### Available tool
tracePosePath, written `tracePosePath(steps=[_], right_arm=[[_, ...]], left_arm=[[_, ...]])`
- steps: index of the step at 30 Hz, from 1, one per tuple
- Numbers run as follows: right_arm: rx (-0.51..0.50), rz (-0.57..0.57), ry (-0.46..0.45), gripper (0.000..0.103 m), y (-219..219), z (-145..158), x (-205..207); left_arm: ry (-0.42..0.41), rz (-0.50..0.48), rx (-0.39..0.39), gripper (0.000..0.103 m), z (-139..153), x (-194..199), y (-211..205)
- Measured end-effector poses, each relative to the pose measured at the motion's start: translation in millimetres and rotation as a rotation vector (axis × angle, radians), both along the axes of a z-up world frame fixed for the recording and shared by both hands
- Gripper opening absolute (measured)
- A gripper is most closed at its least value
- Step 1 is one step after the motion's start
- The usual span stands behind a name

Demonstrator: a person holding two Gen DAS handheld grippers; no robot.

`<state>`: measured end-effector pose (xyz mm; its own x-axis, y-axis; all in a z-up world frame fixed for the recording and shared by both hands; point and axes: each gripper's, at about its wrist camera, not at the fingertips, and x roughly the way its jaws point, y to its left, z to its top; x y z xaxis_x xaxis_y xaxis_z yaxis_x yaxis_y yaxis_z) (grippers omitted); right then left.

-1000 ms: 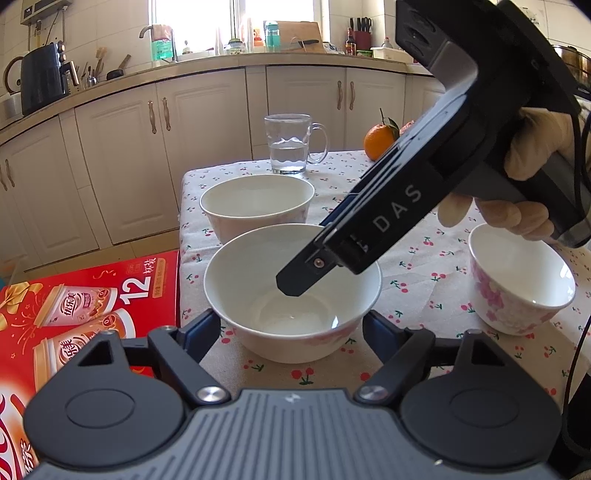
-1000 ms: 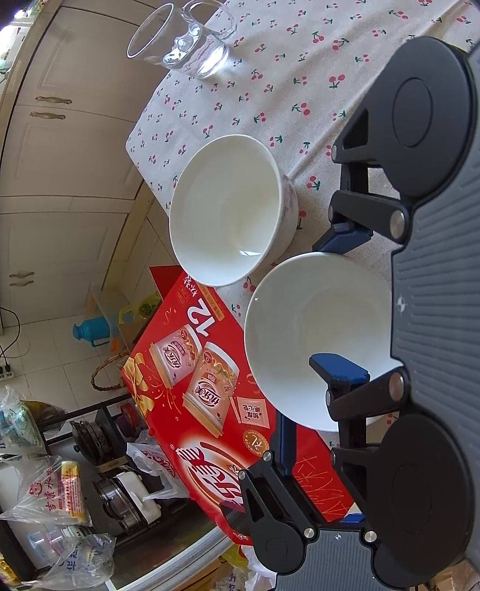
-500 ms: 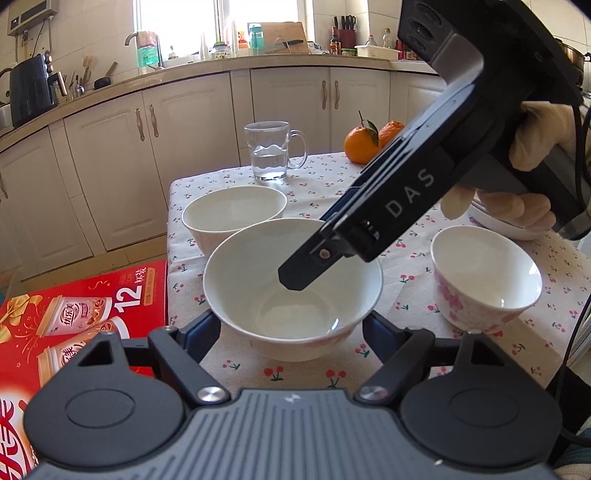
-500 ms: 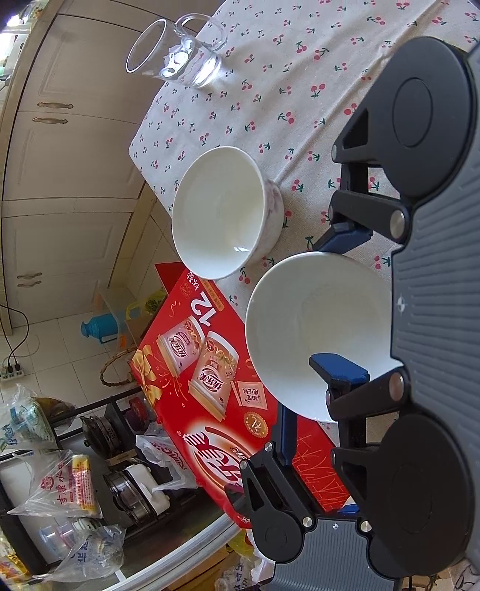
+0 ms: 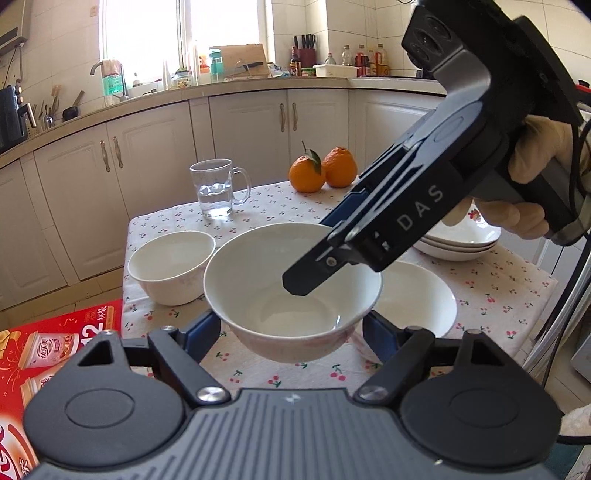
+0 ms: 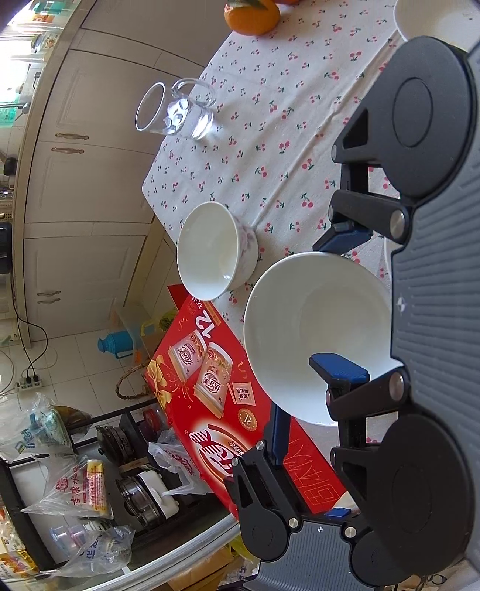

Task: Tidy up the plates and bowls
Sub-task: 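Carry the held bowl with the right tool and lower it into the first bowl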

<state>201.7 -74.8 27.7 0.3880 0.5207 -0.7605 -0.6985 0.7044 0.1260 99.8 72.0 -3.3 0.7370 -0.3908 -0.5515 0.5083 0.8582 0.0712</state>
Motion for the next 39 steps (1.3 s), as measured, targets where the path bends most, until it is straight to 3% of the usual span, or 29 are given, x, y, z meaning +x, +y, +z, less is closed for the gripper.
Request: tracePosePath(steps=[18,39], right_arm=[[-0.018,-0.136,0.0,0.064,-73,-3,-31],[0.0,-0.169,0.054,0.065,-89,-28,-27]], left_arm=[[0.05,-0.121,-0.016,0.084,-11,-3,-58],[0.119,-0.142,0.008,0.084,-26,7,-71]])
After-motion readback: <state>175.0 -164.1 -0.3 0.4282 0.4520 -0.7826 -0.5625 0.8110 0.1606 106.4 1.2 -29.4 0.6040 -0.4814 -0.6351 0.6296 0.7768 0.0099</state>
